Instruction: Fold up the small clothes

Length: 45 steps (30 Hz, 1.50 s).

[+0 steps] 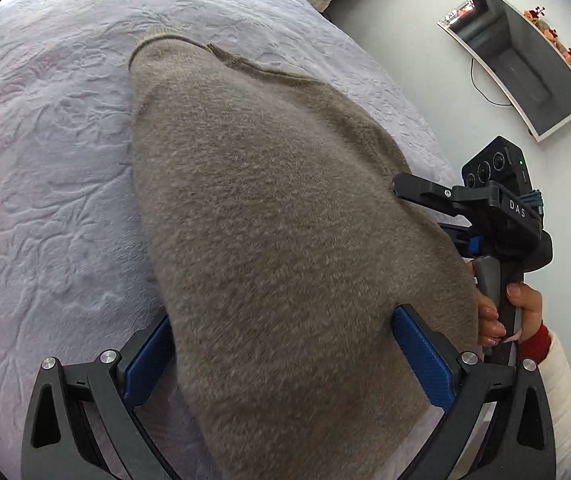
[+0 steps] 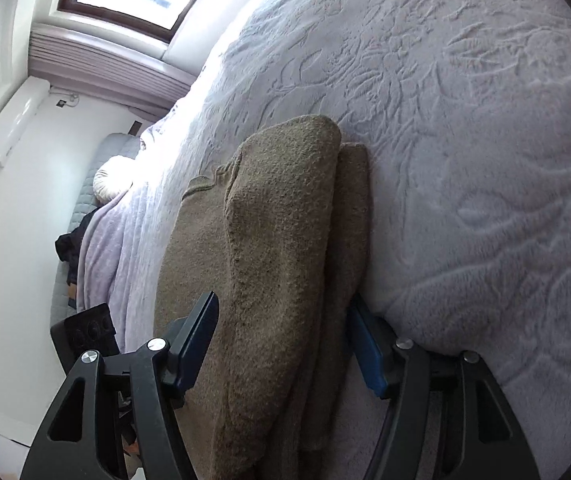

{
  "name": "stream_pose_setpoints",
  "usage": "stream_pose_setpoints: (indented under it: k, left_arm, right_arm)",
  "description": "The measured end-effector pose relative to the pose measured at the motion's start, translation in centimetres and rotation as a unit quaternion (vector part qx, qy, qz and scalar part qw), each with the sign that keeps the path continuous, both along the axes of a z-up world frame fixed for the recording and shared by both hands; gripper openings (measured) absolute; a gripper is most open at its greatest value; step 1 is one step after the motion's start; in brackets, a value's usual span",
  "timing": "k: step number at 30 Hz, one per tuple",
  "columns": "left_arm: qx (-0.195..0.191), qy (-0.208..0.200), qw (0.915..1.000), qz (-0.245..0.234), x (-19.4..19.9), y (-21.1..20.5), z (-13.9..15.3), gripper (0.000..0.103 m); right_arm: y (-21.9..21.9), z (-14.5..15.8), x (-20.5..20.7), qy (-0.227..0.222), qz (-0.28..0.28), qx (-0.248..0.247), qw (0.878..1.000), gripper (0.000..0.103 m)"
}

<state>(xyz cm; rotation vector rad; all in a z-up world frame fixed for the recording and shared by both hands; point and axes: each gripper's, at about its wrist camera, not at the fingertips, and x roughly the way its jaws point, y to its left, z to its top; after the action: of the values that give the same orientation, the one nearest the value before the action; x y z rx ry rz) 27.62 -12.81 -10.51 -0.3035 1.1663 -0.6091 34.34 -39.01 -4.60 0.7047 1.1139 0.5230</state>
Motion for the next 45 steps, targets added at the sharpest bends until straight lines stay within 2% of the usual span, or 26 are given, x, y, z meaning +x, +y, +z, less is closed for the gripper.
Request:
stream_pose_setpoints:
  k: [1,2,3,7,9,12,19,23,26,30,33,36,38,39,40,41,43,45]
  left_arm:
    - [0.003,-0.001,1.0000,0.001,-0.2,-0.2,0.0,0.102]
    - [0.006,-0.004,1.0000,0.004,-0.4,-0.3,0.1,0.100]
    - [0.007,-0.010,0.9999,0.008,-0.7,-0.2,0.3,0.090]
    - [0.000,-0.029,0.9995,0.015,-1.8,0.5,1.5,0.065]
    - [-0.010,-0.032,0.9993,0.017,-2.3,1.1,2.3,0.057]
    - [-0.015,-0.036,0.9991,0.016,-3.4,2.0,3.5,0.054]
    - [-0.035,-0.052,0.9978,0.021,-8.7,5.5,7.1,0.054]
    - [-0.016,-0.077,0.9965,0.026,-13.0,7.8,9.1,0.054]
    - [-0.007,-0.082,0.9960,0.034,-15.5,10.1,9.7,0.054]
    - [0.017,-0.092,0.9946,0.047,-19.4,12.6,9.7,0.054]
    - [0.031,-0.086,0.9938,0.063,-21.9,14.5,8.1,0.054]
    - [0.060,-0.067,0.9920,0.089,-23.3,15.5,5.2,0.055]
    - [0.080,-0.061,0.9890,0.108,-24.1,15.9,3.5,0.066]
    - [0.079,-0.064,0.9874,0.121,-24.7,16.4,3.1,0.076]
    - [0.080,-0.069,0.9853,0.134,-25.1,16.5,3.0,0.086]
    - [0.085,-0.075,0.9827,0.146,-25.7,16.9,3.1,0.089]
    - [0.093,-0.079,0.9798,0.158,-26.4,17.3,3.1,0.090]
    - [0.104,-0.084,0.9766,0.169,-26.9,17.5,3.4,0.090]
  right_arm:
    - [0.0,-0.1,0.1,0.000,-0.004,0.002,1.000,0.068]
    - [0.2,0.0,0.0,-0.004,-0.008,-0.003,1.000,0.060]
    - [0.4,0.1,-0.1,-0.008,-0.007,-0.009,1.000,0.043]
    - [0.8,1.6,-1.2,-0.031,-0.021,0.019,0.999,0.036]
    - [0.7,2.3,-1.9,-0.034,-0.031,0.045,0.998,0.031]
    - [1.1,3.6,-3.1,-0.041,-0.035,0.068,0.996,0.030]
    - [4.5,7.9,-7.1,-0.060,-0.013,0.072,0.996,0.029]
    - [7.7,9.4,-10.2,-0.068,0.007,0.078,0.995,0.029]
    - [9.7,9.4,-12.6,-0.070,0.017,0.090,0.993,0.029]
    - [13.3,7.9,-15.7,-0.064,0.033,0.103,0.992,0.029]
    - [15.7,6.0,-16.9,-0.050,0.039,0.099,0.993,0.029]
    - [17.6,3.0,-17.4,-0.021,0.037,0.067,0.997,0.029]
    - [18.5,1.8,-17.8,-0.012,0.031,0.023,0.999,0.032]
    - [18.7,1.7,-18.0,-0.012,0.026,-0.003,1.000,0.033]
    - [18.5,1.8,-18.2,-0.013,0.021,-0.016,1.000,0.034]
    - [18.1,2.0,-18.6,-0.014,0.014,-0.025,0.999,0.037]
    - [17.3,3.0,-19.7,-0.021,-0.002,-0.052,0.998,0.041]
    - [17.0,4.7,-21.1,-0.052,0.000,-0.073,0.996,0.042]
